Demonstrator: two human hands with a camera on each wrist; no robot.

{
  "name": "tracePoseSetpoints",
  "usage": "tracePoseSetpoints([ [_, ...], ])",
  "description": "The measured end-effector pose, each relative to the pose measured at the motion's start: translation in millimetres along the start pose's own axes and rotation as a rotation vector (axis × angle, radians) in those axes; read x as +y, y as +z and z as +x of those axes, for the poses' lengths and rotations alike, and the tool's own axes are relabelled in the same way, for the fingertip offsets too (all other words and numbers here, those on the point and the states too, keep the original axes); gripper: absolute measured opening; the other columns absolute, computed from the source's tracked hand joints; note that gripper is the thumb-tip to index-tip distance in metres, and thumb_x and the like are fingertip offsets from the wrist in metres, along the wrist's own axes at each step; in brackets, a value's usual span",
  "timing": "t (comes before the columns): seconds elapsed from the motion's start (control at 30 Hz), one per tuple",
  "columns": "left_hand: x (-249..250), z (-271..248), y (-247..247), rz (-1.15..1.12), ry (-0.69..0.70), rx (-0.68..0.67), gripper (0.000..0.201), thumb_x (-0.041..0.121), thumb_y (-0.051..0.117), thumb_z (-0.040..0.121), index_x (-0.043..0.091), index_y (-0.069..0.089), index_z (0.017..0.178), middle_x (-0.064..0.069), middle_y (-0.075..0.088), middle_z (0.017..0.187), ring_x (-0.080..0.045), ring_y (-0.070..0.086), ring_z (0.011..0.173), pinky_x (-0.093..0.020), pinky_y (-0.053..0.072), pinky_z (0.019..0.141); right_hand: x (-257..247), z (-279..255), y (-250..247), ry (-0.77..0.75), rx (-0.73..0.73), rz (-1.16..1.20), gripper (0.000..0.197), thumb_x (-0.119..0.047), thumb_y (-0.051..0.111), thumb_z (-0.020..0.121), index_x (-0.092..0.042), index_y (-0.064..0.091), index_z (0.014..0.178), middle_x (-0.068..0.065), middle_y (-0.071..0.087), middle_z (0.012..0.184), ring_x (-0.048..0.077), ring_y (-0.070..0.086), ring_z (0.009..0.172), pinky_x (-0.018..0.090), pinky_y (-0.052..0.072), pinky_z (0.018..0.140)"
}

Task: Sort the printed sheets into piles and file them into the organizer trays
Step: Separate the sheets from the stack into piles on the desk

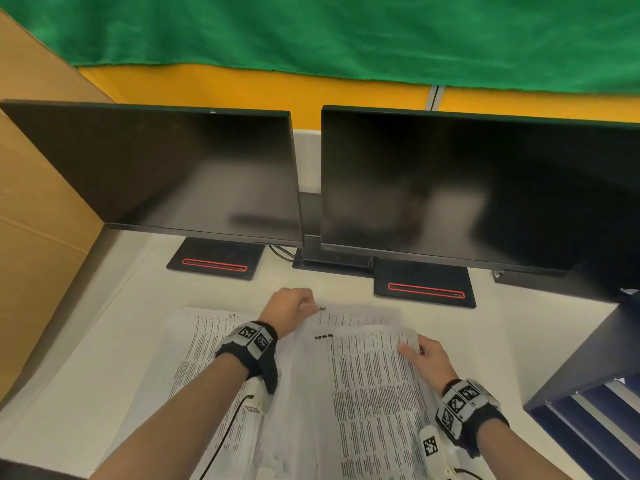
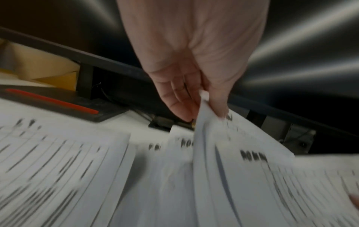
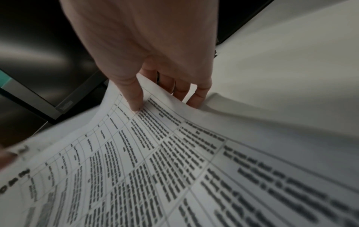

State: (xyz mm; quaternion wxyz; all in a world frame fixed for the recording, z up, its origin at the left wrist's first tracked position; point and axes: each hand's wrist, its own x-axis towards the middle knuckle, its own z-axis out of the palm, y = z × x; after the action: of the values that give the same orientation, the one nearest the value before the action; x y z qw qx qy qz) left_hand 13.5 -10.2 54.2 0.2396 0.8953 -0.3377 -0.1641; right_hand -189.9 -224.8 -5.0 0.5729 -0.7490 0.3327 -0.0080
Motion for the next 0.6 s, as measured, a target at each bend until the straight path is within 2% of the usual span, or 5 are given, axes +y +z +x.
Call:
tracePoseSetpoints([
  [0.1, 15.7, -0.8, -29.5, 0.164, 0.097, 0.102, 0.017, 0.030, 0.044, 0.096, 0.016, 0.048, 0.087, -0.005, 0.062, 0.079, -0.022, 0.057, 0.073, -0.029, 0.042, 0.064, 0.2, 0.9, -0.5, 0.034, -0.009, -0.003, 0.009, -0.020, 0.061, 0.090, -0.024, 0.068, 0.093, 0.002, 0.073, 0.094, 0.015, 0.069, 0.086, 0.026, 0.054, 0.075],
  [0.23, 25.9, -2.8, -97.1, 0.169, 0.208, 0.395, 0.011, 0.014, 0.050, 0.092, 0.012, 0.056, 0.101, -0.012, 0.068, 0.087, -0.030, 0.063, 0.079, -0.037, 0.049, 0.072, 1.2, 0.2, -1.1, 0.066, -0.053, 0.003, 0.008, -0.022, 0.064, 0.088, -0.021, 0.071, 0.092, 0.007, 0.075, 0.096, 0.022, 0.071, 0.090, 0.040, 0.055, 0.087],
  [0.37, 22.1, -2.7, -166.4, -0.095, 0.144, 0.747, 0.015, 0.017, 0.050, 0.093, 0.010, 0.064, 0.092, -0.002, 0.065, 0.084, -0.014, 0.055, 0.076, -0.019, 0.037, 0.071, 3.3, 4.0, -1.6, 0.090, -0.055, 0.014, 0.024, -0.026, 0.062, 0.089, -0.005, 0.071, 0.097, 0.013, 0.075, 0.094, 0.029, 0.071, 0.090, 0.049, 0.053, 0.090],
  [0.47, -1.1, 0.2, -190.4, -0.170, 0.090, 0.697, 0.014, 0.019, 0.052, 0.093, 0.013, 0.065, 0.093, 0.002, 0.062, 0.087, -0.011, 0.054, 0.081, -0.023, 0.038, 0.074, 0.4, 5.0, -3.9, 0.122, -0.056, 0.042, 0.027, -0.026, 0.060, 0.090, -0.002, 0.070, 0.098, 0.013, 0.075, 0.094, 0.030, 0.071, 0.090, 0.051, 0.052, 0.091],
  [0.6, -24.4, 3.2, -151.7, -0.219, 0.127, 0.396, 0.013, 0.020, 0.057, 0.092, 0.029, 0.062, 0.084, 0.005, 0.063, 0.080, -0.001, 0.054, 0.068, -0.026, 0.044, 0.067, -1.2, 4.2, -5.8, 0.128, -0.070, 0.044, 0.029, -0.028, 0.060, 0.090, -0.002, 0.071, 0.095, 0.014, 0.075, 0.092, 0.032, 0.070, 0.090, 0.053, 0.052, 0.090],
])
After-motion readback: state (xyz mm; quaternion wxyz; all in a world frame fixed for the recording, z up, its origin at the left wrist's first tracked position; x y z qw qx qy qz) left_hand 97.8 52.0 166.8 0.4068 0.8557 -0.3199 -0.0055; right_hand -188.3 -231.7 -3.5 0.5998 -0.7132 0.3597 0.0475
